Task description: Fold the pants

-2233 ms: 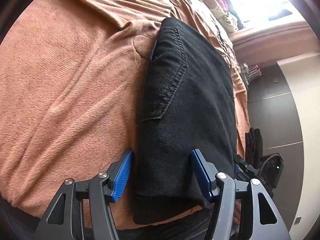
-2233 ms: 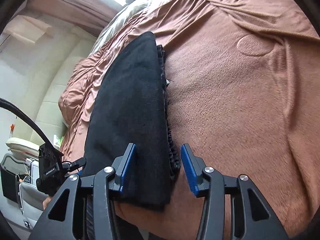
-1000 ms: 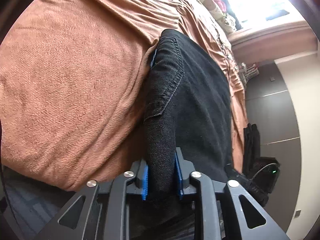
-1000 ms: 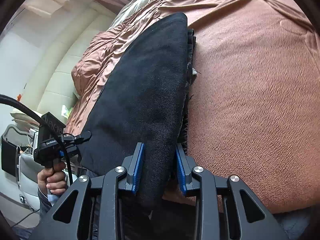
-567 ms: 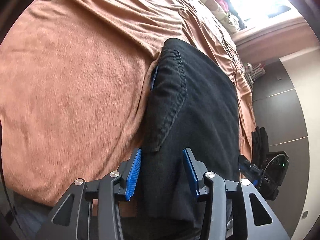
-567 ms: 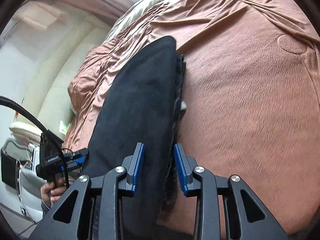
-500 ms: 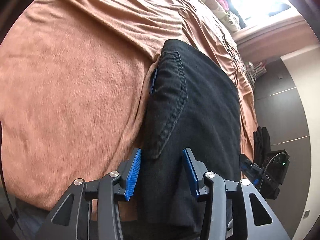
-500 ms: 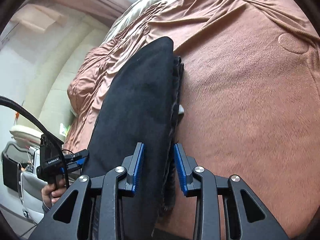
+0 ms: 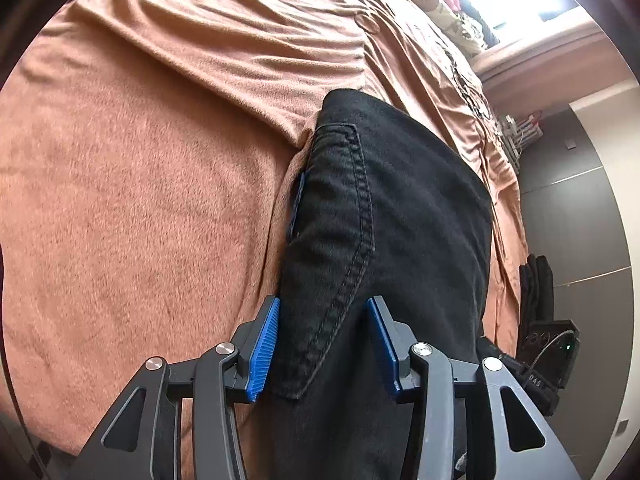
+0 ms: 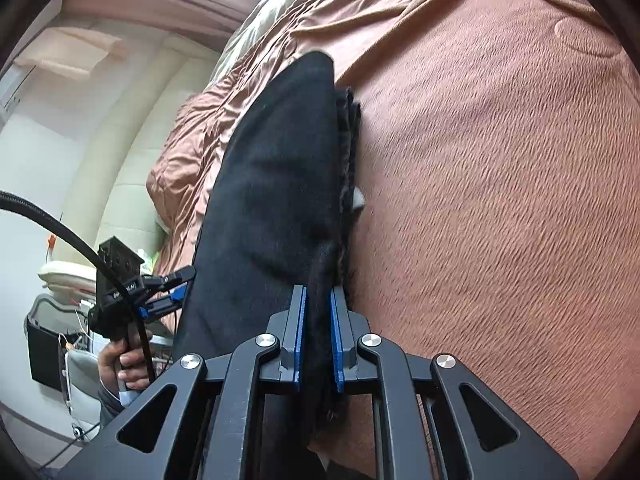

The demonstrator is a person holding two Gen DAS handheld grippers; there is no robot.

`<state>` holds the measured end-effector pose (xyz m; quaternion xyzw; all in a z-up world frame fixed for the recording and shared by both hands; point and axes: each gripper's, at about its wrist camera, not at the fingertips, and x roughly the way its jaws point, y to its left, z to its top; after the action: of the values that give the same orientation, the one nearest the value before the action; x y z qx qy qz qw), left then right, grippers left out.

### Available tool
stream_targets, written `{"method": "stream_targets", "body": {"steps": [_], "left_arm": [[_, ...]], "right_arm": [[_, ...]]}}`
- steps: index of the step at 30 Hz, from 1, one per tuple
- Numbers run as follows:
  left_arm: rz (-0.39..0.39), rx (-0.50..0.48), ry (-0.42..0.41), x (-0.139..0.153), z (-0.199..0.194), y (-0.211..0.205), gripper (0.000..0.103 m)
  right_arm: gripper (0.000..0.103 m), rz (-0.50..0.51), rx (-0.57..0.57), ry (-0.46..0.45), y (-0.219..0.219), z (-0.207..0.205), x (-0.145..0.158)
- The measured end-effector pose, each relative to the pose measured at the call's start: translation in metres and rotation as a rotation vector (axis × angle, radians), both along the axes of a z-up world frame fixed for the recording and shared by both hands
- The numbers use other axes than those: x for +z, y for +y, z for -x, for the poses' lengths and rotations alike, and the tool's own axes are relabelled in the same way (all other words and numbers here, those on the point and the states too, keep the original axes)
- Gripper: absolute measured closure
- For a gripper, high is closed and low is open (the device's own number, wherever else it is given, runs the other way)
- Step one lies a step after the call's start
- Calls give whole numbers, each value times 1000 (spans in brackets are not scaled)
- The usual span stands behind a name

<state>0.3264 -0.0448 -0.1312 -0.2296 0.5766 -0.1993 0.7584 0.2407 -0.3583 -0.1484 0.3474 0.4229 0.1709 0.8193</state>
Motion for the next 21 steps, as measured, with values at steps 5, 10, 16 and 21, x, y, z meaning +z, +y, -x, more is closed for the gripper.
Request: {"method": "stream_targets", "body": {"steps": [5,10,16,21], "left_arm": [[7,-1,-5,0,-5,1,51],[12,-12,-2,-4,-11,-1,51],[41,-24,6,-13,-20,-2,50],[78,-34,9,-19,-25,-3,50]], "right_arm": [[46,-38,-38,-4,-21,-2,-3],[46,-89,18,32,-19,-17,-16],[44,-117,57,67,-3,-41,-20],[44,-93,92,84,6,-60,-19]]}}
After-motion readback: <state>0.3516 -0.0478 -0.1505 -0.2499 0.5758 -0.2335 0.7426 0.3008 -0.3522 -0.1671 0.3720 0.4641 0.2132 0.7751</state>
